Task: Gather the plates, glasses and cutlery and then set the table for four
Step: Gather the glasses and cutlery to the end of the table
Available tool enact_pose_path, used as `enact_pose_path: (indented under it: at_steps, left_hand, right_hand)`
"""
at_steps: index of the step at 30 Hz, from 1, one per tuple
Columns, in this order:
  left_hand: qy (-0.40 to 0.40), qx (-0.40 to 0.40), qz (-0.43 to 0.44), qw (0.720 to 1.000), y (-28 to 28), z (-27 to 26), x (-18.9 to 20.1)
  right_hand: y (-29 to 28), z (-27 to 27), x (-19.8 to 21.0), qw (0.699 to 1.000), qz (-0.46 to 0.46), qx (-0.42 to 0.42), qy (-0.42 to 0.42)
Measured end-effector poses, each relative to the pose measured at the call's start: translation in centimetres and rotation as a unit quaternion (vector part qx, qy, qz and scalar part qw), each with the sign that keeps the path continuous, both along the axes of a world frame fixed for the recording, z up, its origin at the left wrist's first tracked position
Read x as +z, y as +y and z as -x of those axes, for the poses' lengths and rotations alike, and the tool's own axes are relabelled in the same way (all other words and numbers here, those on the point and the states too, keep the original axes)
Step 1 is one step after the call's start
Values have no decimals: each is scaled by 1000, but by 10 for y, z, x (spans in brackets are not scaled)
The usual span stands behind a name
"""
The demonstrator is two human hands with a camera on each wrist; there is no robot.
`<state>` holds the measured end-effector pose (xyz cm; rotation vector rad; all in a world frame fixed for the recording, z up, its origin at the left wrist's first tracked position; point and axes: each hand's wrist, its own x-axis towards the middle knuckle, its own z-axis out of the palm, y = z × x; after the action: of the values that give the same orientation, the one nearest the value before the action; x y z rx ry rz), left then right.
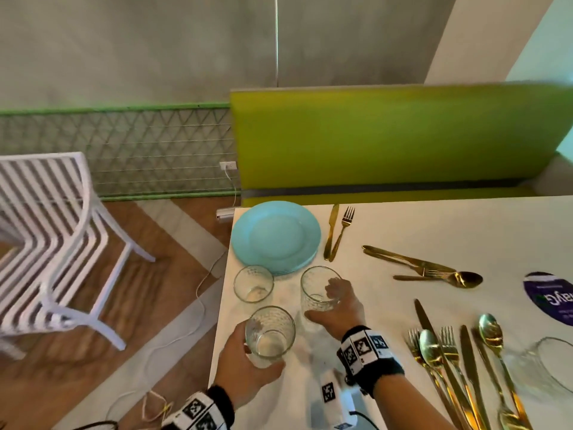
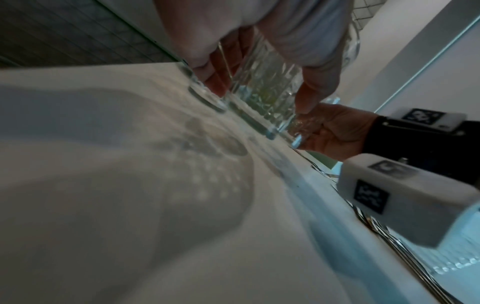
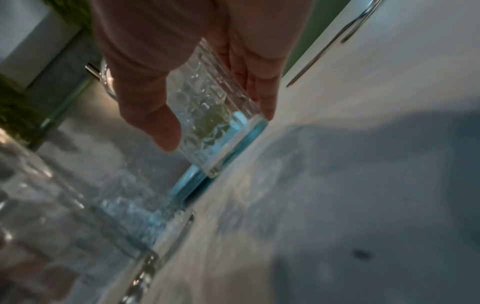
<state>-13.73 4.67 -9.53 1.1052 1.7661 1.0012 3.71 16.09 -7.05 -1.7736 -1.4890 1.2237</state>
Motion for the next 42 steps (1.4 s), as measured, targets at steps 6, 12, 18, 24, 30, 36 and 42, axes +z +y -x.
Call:
enact_pose_path:
  at_steps: [6,12,18,24,30,36,42]
  left_hand:
    - [-20,6,4,1000,-8,15,-7]
    - [-29,8,30,999,-7,30,-15]
    - [28,-11,43,999,-7,32,-9]
    - [23,-24,53,998,-2,26,-6]
    - [57,19,44,997,-6,24,-10]
    - [114,52,144,982,-37,-5,-2]
    - [93,-10,103,990,-54,-48,22]
  right_hand:
    - [7,39,-9,999,0,40,-35]
    - [7,43,-3,998,13,46,-50]
    - [-11,11,10,1000,5,-3,-28]
    - [-34,-63,23,989,-13,-142,-44]
    - [-67,-114,25,961,-59,-264,-65]
    - [-105,-181,31,879,-87,-464,-70]
    - [-97,-257,24,860,19,-499,-104]
